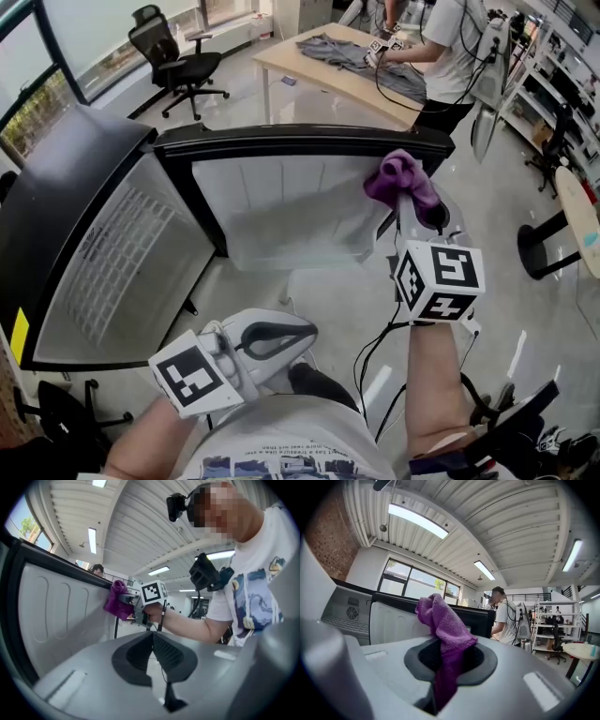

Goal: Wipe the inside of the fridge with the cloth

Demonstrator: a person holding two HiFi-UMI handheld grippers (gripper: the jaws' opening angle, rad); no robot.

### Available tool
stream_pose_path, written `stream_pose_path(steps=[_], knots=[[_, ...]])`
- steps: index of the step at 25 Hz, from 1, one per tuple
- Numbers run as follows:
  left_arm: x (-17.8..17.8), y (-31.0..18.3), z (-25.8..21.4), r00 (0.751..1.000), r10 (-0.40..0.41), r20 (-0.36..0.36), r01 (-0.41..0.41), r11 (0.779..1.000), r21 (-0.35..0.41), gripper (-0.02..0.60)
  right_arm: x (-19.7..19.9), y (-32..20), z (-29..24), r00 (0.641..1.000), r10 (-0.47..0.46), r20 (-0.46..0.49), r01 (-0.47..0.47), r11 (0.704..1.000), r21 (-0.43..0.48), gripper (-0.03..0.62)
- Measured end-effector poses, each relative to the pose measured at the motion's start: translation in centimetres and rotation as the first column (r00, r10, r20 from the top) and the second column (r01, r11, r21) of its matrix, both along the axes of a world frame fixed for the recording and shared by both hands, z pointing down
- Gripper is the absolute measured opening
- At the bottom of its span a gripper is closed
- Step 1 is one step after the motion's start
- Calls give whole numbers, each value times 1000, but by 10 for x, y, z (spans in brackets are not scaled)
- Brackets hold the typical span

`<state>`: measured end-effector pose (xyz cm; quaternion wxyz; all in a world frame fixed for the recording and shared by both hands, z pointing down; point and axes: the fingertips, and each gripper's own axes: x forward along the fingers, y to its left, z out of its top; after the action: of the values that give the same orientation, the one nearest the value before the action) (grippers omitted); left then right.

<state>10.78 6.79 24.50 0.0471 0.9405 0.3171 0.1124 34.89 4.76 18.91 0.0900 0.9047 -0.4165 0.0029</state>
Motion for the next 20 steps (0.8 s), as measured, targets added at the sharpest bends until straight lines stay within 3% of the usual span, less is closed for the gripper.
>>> stream_pose_path(steps=[7,14,20], knots=[[1,1,-1,1000,17,-9,-17,1000,-2,6,-11,6,0,1000,-13,16,13,1000,9,55],[-8,0,-2,1000,-6,12,6,1000,3,6,-76,-40,1,974,-224,21,224,975,3,55],[-24,-17,-5,996,-85,6,85,996,-6,6,-129,-104,18,913,-404,56,405,914,-16,55]])
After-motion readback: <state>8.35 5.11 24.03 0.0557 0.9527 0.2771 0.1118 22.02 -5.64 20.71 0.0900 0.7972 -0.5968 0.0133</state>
